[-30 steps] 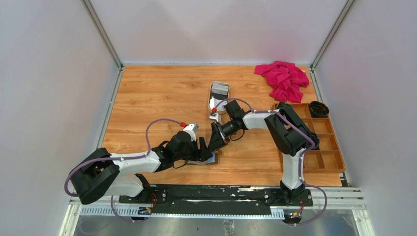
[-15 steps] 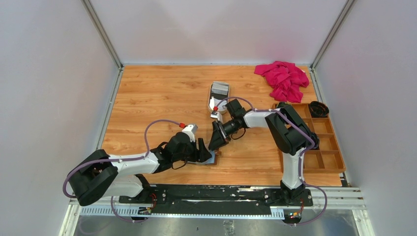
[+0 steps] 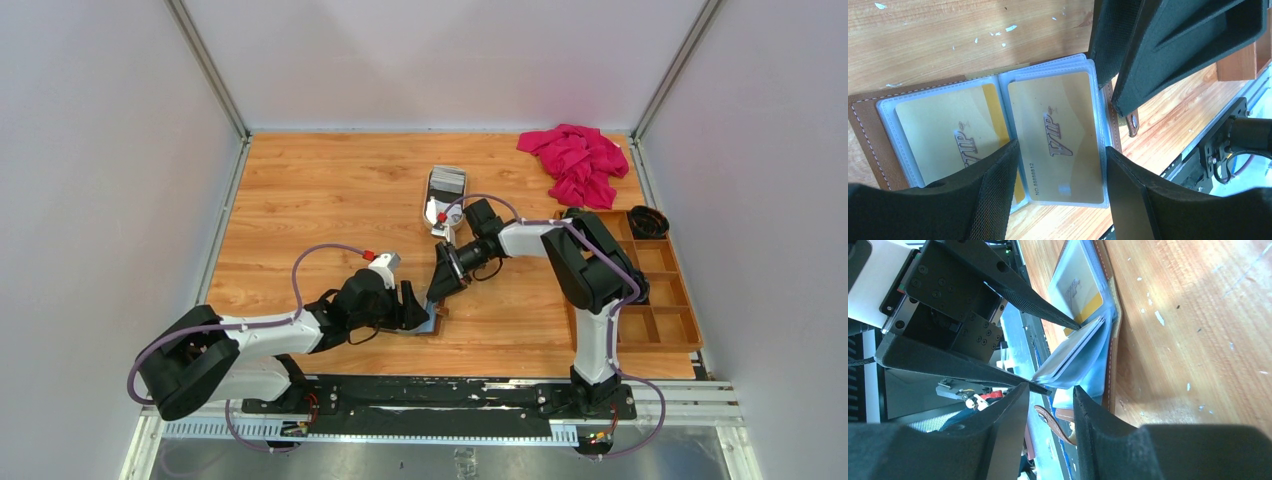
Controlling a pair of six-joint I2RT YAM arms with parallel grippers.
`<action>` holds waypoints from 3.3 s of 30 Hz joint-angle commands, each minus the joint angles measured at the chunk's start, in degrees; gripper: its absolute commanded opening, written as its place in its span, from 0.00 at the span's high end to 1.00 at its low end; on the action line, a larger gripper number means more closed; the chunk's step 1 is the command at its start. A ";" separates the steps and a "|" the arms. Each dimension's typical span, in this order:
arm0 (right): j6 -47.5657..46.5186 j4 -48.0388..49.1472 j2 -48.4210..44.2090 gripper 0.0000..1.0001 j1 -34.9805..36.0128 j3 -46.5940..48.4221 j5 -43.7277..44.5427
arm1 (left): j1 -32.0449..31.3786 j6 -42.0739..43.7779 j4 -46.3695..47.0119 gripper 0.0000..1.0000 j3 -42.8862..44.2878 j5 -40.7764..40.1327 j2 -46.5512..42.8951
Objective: Put the credit cards into the card holder
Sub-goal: Turn over the card slot in the card holder.
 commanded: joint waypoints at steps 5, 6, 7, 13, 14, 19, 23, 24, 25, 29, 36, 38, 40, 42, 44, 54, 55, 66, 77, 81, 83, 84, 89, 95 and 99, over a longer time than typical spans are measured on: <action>-1.64 -2.87 1.58 0.63 -0.88 1.13 1.37 | 0.68 0.08 0.37 0.37 -1.23 0.21 -0.56; -1.56 -2.84 1.64 0.63 -0.89 1.17 1.50 | 0.70 0.08 0.39 0.37 -1.24 0.21 -0.56; -1.48 -2.88 1.73 0.64 -0.89 1.22 1.62 | 0.70 0.08 0.47 0.37 -1.24 0.29 -0.52; -0.71 -2.90 2.01 0.65 -0.88 1.27 3.13 | 0.70 0.00 1.13 0.37 -1.15 0.80 0.02; -0.56 -2.91 2.04 0.66 -0.89 1.26 3.40 | 0.70 0.00 1.30 0.37 -1.15 0.93 0.15; 0.13 -2.92 2.39 0.67 -0.79 1.22 5.26 | 0.70 -0.18 1.75 0.37 -1.16 1.26 0.48; 0.09 -2.95 2.71 0.67 -0.87 1.25 4.93 | 0.70 -0.27 1.84 0.37 -1.32 1.27 0.23; -0.01 -2.94 2.68 0.66 -0.87 1.34 4.29 | 0.70 -0.27 1.85 0.37 -1.38 1.19 0.23; -0.41 -2.90 2.66 0.64 -0.82 1.43 3.63 | 0.70 -0.27 1.81 0.37 -1.41 1.20 0.14; -1.32 -3.38 2.48 0.60 -0.80 1.44 4.78 | 0.70 -0.35 1.83 0.37 -1.59 1.11 -0.01; -1.79 -5.67 2.90 0.65 -0.64 2.66 10.47 | 0.79 -0.35 1.81 0.37 -1.21 1.09 0.38; -2.29 -6.28 2.84 0.65 -0.49 3.13 11.86 | 0.79 -0.48 1.80 0.37 -1.01 1.04 0.54; -3.28 -7.28 2.68 0.65 -0.41 3.43 13.30 | 0.88 -0.74 1.80 0.37 -1.14 0.75 0.32; -4.18 -8.06 2.54 0.66 -0.40 3.67 14.68 | 0.95 -1.00 1.80 0.38 -1.42 0.38 -0.21; -4.72 -8.65 2.39 0.66 -0.40 3.85 15.48 | 1.10 -1.29 1.80 0.38 -1.79 -0.08 -0.87; -7.94 -11.34 2.63 0.66 0.36 4.77 18.80 | 1.72 -2.18 1.62 0.41 -3.14 -1.73 -3.53; -8.17 -11.59 2.72 0.66 0.51 4.85 19.12 | 1.83 -2.21 1.62 0.41 -3.24 -1.85 -3.82; -9.82 -13.14 3.09 0.67 1.23 5.57 21.06 | 2.62 -0.88 -5.39 0.41 -2.59 -4.80 -8.47; -10.31 -13.68 3.10 0.67 1.49 5.92 20.97 | 2.72 1.16 -15.73 0.43 -0.62 -11.63 -11.78; -10.93 -13.95 3.01 0.67 1.65 6.18 20.82 | 2.72 2.43 -21.27 0.44 0.91 -14.87 -13.48; -11.55 -14.31 2.86 0.67 1.82 6.39 20.60 | 2.72 3.12 -23.63 0.45 1.65 -16.37 -13.98; -12.08 -14.58 2.67 0.66 1.96 6.63 20.42 | 2.72 3.41 -25.09 0.46 2.07 -17.00 -14.19; -16.48 -17.01 0.56 0.59 1.93 7.77 20.36 | 2.72 5.74 -30.91 0.46 4.24 -19.73 -17.04; -27.67 -23.20 -4.29 0.53 1.68 9.93 25.89 | 2.72 9.77 -33.71 0.41 5.12 -18.94 -24.57; -37.96 -27.55 -10.23 0.53 1.15 10.12 26.88 | 2.72 11.87 -32.67 0.31 3.69 -18.02 -29.67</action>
